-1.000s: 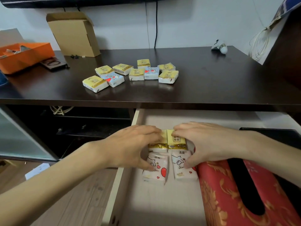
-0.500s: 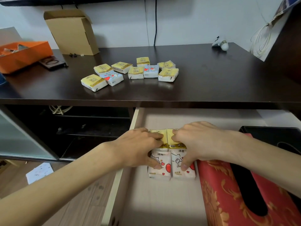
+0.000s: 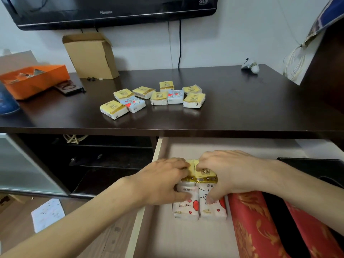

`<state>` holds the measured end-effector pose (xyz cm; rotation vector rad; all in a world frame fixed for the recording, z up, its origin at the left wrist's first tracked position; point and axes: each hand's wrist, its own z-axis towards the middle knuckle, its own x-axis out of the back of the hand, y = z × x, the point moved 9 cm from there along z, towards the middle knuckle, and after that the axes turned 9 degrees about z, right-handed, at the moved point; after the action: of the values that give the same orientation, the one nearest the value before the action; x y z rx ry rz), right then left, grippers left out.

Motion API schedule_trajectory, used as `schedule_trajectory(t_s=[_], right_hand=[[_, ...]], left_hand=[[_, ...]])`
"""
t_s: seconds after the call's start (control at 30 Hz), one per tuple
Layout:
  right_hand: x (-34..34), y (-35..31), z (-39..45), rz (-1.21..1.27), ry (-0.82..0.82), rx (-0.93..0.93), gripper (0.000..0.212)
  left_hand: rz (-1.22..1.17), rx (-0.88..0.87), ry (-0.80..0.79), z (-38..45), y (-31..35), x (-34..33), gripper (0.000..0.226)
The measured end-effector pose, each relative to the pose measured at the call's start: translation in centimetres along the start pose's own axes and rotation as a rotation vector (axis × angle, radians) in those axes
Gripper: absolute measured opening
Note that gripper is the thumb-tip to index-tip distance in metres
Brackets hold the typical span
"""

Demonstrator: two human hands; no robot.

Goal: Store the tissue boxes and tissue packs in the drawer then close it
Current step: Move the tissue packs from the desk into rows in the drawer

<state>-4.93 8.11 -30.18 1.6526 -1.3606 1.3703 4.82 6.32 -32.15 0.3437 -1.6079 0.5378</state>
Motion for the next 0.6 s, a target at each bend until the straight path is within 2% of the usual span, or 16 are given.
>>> schedule_trajectory(t_s=[0.13,0.2,0.33,0.4,0.47,0.6], right_hand=[[3.6,0.5,0.0,0.088,0.162,-0.009,0.052],[6.1,1.4,0.0,0.219,0.278,-0.017,0.04],[10.4,3.7,1.3,0.566,0.53,0.056,0.008],[11.7,4.9,2.8,0.611,0.641,0.046,0.011],[12.3,5.9,4.7,0.553,0.693,0.001,0.026],[12.6,7.4,7.7,0.45,0.73,-0.081,0.052]], left_hand=[[-0.071,0.038,0.04,-0.2,-0.8,2.0,0.051],[-0.085,0.066,0.082,-0.6,-1.9,3.6,0.047],[-0.148,0.203,0.309,-1.6,-6.5,8.3,0.033],[-0.193,0.3,0.438,-1.9,-9.9,10.1,0.028],[-0.193,0.404,0.499,-1.6,-13.4,10.9,0.028],[-0.098,0.673,0.479,-1.7,-20.4,10.4,0.037]])
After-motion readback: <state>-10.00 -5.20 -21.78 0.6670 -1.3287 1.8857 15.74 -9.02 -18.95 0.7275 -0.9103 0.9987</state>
